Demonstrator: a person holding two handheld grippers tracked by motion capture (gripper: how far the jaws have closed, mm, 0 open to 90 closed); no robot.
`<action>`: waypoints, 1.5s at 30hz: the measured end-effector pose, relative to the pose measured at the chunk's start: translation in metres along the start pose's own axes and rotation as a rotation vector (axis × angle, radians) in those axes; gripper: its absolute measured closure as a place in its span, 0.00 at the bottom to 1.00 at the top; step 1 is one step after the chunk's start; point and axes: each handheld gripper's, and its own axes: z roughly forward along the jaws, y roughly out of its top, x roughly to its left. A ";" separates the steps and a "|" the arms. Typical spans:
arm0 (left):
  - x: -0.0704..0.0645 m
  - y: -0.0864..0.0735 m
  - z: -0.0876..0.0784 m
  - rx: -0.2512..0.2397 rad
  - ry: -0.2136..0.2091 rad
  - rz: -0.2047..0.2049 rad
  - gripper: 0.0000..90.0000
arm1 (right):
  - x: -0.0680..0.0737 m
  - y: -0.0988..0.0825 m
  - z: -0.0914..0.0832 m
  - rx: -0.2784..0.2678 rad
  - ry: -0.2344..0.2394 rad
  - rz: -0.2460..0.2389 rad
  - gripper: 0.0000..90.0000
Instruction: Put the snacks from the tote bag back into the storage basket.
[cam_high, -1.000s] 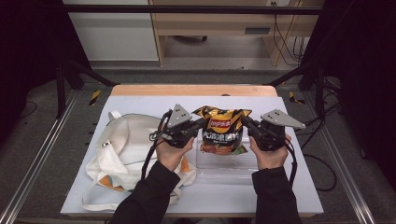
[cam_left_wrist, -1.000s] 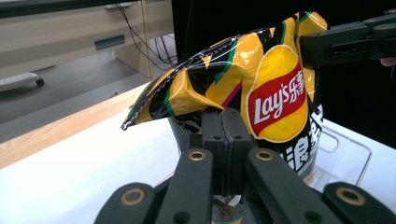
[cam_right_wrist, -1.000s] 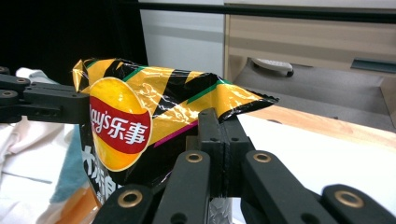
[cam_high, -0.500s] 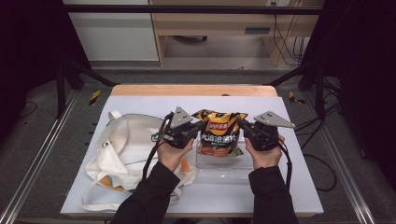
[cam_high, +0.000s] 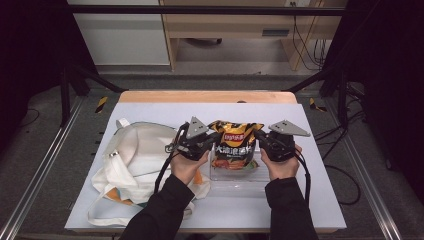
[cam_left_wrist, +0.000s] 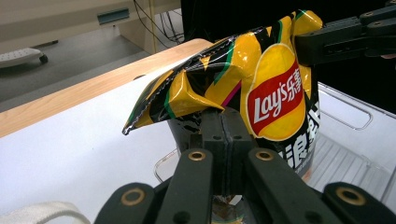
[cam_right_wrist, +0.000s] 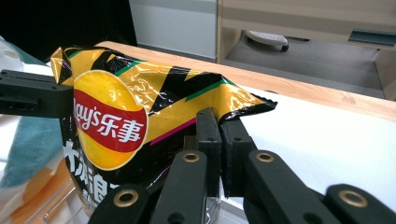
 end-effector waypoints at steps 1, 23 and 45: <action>0.000 -0.001 0.001 0.002 0.001 -0.002 1.00 | 0.000 0.000 0.001 0.004 -0.002 -0.004 0.98; 0.004 -0.002 0.014 -0.013 0.048 -0.022 0.91 | -0.004 -0.005 0.014 -0.003 -0.029 -0.003 0.86; 0.015 -0.001 -0.011 -0.071 0.066 -0.023 0.50 | -0.005 0.000 0.006 -0.116 -0.033 0.005 0.26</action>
